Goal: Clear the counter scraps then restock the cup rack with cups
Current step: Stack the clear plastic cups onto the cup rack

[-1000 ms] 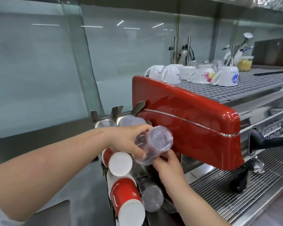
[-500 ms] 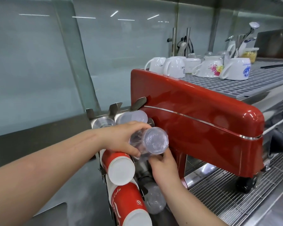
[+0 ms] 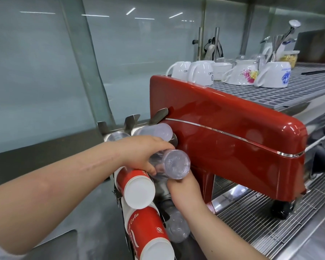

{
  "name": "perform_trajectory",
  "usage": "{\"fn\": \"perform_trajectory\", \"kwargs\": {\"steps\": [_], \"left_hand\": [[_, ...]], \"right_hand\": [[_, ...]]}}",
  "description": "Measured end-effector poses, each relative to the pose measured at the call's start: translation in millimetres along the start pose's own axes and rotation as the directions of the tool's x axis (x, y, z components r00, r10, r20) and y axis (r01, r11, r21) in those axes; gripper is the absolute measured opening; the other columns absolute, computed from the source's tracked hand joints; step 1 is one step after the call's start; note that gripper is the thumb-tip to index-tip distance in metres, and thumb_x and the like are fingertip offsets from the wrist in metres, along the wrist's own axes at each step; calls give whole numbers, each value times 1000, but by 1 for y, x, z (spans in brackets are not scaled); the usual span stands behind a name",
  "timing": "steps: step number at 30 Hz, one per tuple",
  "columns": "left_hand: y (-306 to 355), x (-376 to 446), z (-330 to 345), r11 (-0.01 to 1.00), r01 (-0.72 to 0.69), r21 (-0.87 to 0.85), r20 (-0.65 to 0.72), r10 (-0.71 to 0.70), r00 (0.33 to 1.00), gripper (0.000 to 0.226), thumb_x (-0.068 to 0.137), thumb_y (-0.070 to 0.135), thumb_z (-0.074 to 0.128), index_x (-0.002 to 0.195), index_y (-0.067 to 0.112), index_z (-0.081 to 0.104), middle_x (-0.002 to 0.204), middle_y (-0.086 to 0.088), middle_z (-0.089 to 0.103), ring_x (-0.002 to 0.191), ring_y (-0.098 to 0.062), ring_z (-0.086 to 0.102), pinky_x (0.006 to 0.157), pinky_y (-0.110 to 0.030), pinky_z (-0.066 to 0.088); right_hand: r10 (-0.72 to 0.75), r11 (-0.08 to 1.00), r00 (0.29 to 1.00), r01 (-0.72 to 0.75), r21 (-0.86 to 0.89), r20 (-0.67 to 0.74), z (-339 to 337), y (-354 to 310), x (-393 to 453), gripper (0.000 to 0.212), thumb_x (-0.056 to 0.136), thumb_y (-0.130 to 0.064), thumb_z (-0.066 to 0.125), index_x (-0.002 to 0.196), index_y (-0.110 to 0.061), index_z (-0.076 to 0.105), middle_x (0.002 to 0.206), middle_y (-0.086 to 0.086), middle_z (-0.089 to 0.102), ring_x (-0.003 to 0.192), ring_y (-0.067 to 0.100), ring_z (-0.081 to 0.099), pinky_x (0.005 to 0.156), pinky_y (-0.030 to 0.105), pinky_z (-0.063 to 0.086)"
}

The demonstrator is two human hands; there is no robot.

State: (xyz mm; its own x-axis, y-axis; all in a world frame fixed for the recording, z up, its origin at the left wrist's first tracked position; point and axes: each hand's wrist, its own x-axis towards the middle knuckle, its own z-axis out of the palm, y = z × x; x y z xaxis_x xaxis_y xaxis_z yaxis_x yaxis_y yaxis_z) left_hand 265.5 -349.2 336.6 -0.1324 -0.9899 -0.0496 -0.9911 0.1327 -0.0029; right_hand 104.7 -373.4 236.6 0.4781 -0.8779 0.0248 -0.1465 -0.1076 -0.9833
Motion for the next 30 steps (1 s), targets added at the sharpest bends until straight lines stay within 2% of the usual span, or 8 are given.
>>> {"fn": "perform_trajectory", "kwargs": {"steps": [4, 7, 9, 12, 16, 20, 24, 30], "left_hand": [[2, 2, 0, 999, -9, 48, 0, 9, 1000, 87, 69, 36, 81, 142, 43, 34, 135, 15, 53, 119, -10, 52, 96, -39, 48], [3, 2, -1, 1000, -14, 27, -6, 15, 1000, 86, 69, 37, 80, 138, 50, 31, 130, 17, 58, 113, -10, 57, 92, -39, 51], [3, 1, 0, 1000, -12, -9, -11, 12, 1000, 82, 68, 40, 80, 133, 53, 32, 122, 19, 60, 107, -7, 59, 87, -39, 53], [3, 1, -1, 1000, 11, -26, 15, -10, 1000, 79, 67, 43, 79, 131, 55, 34, 120, 21, 60, 104, -5, 60, 86, -39, 54], [8, -2, -10, 999, 29, -33, 85, -27, 996, 84, 72, 38, 80, 143, 43, 34, 134, 19, 56, 119, -5, 53, 101, -31, 45], [10, -8, -15, 998, 4, 55, 54, -7, 999, 80, 78, 42, 75, 147, 39, 34, 141, 14, 50, 125, -8, 48, 99, -21, 38], [15, -13, -17, 979, -54, 196, 35, 48, 998, 71, 81, 46, 69, 143, 36, 38, 133, 8, 54, 116, -15, 55, 91, -34, 48], [19, -7, -18, 920, -114, 375, 51, 103, 993, 49, 79, 45, 63, 125, 28, 56, 114, 6, 58, 102, -17, 57, 82, -41, 51]], "right_hand": [[-79, 997, 997, 79, -16, 11, -13, 1, -7, 55, 77, -12, 61, 122, -41, 50, 117, -12, 62, 108, 7, 57, 83, 18, 43], [-148, 988, 988, 150, -42, 34, -26, 0, -17, 69, 78, -22, 70, 130, -53, 38, 130, -20, 52, 116, -1, 53, 94, 20, 45], [-198, 978, 980, 199, -65, 21, -31, -4, -21, 74, 76, -31, 75, 134, -52, 34, 133, -23, 48, 115, -3, 55, 93, 21, 48], [-275, 954, 961, 272, -129, -3, -34, -9, -21, 62, 74, -34, 77, 122, -54, 41, 124, -24, 54, 107, -2, 59, 88, 22, 51], [-270, 943, 963, 263, -202, -4, -30, -7, -13, 58, 71, -35, 77, 115, -50, 43, 113, -21, 59, 104, 1, 60, 85, 26, 53], [-255, 928, 967, 240, -284, -15, -24, -5, -7, 57, 70, -35, 76, 117, -43, 45, 113, -14, 62, 102, 9, 63, 86, 34, 54], [-292, 865, 956, 266, -425, 5, -21, -8, -4, 52, 74, -38, 70, 121, -33, 48, 113, -5, 65, 102, 20, 64, 83, 38, 53], [-327, 653, 938, 309, -691, 110, -22, -10, 1, 58, 83, -43, 61, 134, -22, 40, 119, 6, 61, 101, 31, 64, 76, 40, 53]]}}
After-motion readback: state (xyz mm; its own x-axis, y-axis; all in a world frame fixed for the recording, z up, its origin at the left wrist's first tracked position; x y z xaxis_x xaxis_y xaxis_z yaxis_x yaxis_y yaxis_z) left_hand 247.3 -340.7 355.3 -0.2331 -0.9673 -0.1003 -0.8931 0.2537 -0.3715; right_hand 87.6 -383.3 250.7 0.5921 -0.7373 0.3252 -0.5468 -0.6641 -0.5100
